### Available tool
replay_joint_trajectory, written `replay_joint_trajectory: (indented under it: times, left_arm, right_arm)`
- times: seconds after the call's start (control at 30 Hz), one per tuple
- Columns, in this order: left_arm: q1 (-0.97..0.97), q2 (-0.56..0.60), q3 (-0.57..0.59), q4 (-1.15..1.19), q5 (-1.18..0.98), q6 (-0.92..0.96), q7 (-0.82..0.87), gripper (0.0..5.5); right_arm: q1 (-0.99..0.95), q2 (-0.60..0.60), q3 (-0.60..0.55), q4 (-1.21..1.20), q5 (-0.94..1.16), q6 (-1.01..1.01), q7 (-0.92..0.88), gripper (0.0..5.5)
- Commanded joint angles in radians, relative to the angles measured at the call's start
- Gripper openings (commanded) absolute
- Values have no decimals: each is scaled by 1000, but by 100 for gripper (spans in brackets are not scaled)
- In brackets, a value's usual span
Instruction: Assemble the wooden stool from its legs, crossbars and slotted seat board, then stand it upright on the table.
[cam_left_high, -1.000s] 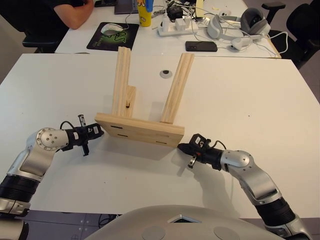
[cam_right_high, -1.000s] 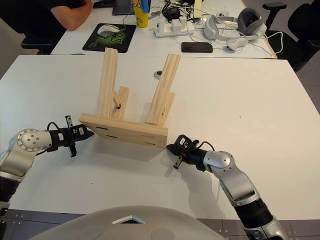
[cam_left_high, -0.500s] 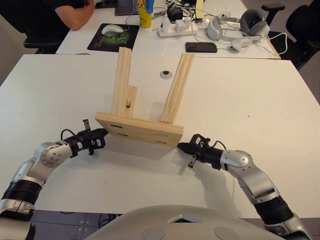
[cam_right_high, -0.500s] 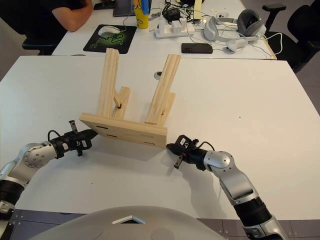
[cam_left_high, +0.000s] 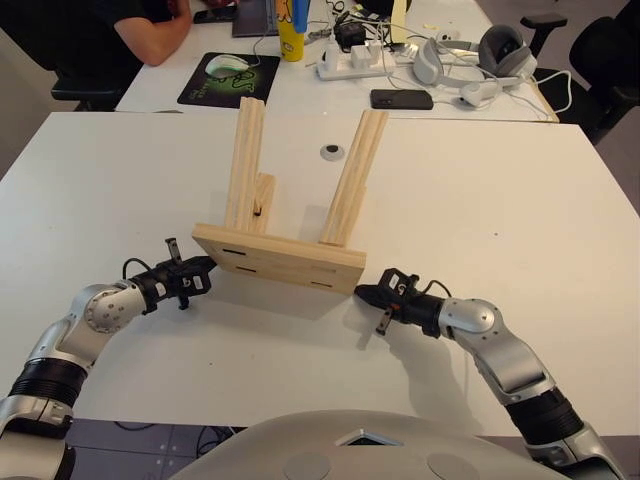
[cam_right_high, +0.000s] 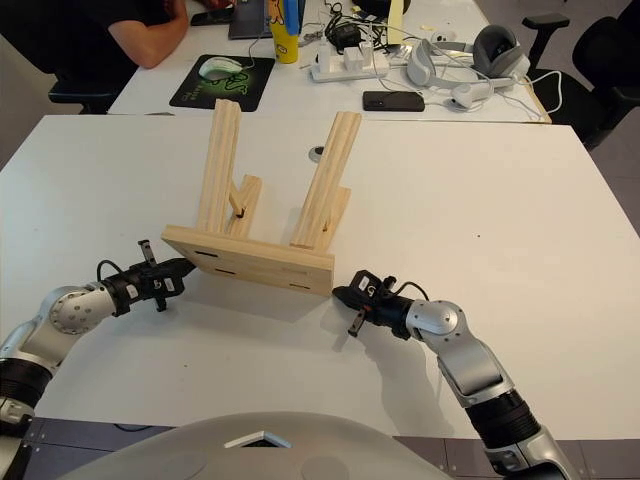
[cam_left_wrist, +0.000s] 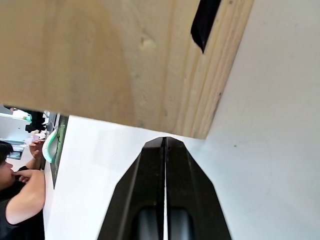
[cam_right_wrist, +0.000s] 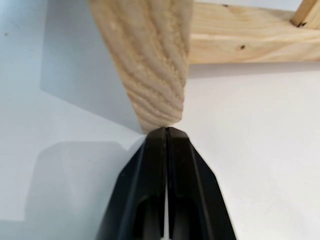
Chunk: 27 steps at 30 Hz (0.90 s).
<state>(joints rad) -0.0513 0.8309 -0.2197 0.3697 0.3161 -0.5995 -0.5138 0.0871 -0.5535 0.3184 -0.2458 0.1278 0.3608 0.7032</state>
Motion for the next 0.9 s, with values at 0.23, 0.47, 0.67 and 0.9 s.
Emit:
replay_joint_trajectory:
  times: [0.23,0.47,0.67,0.9]
  left_arm:
    - [74,23,-1,-284,-93,127,-157,0]
    - [89,72,51,-524,-187,271,-285,0]
    - [100,103,103,-650,-252,381,-357,0]
    - [98,126,144,-744,-301,474,-420,0]
  right_arm:
    - [8,-26,-65,-179,117,106,70,1]
    - [80,-72,-127,-340,216,209,102,1]
    - [125,-113,-167,-404,263,254,116,1]
    - [120,-125,-254,-493,344,335,105,1]
